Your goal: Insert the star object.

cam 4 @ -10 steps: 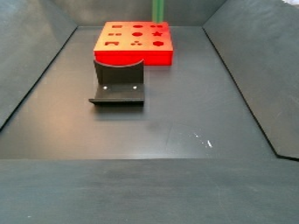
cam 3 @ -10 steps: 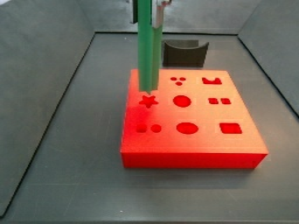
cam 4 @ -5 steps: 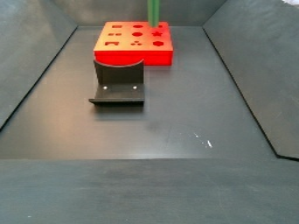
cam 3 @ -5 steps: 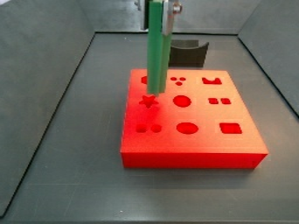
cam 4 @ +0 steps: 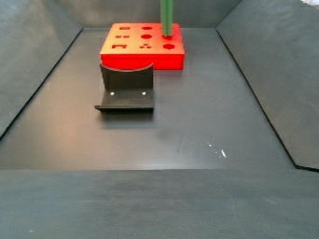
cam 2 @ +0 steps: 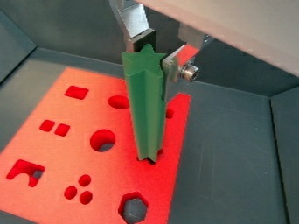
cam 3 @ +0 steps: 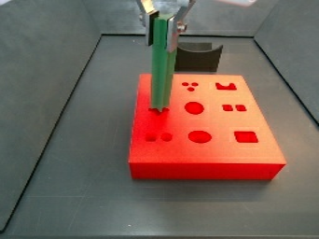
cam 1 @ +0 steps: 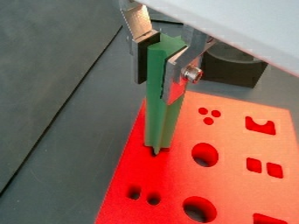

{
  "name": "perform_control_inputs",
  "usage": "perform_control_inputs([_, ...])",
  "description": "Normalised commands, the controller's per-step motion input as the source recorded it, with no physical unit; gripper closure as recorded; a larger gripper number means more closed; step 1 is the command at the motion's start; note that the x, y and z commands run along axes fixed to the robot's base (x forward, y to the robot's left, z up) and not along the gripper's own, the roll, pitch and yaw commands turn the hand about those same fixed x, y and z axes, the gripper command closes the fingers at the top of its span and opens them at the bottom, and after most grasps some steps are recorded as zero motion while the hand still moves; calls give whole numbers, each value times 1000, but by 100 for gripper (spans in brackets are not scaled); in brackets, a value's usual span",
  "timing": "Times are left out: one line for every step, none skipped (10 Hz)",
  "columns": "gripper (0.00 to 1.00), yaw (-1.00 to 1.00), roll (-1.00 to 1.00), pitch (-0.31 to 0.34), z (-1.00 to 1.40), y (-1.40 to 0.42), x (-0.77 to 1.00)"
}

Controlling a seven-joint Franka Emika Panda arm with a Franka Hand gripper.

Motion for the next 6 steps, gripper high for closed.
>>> perform_control_inputs([100, 0, 0, 0, -186, 0, 0])
perform_control_inputs([100, 0, -4, 0, -166, 0, 0])
perform_control_inputs([100, 0, 0, 0, -149, 0, 11])
perform_control_inputs([100, 0, 0, 0, -83, -31, 111])
perform_control_inputs([100, -11, 0, 0, -54, -111, 154])
perform_control_inputs([100, -340, 21, 0, -114, -29, 80])
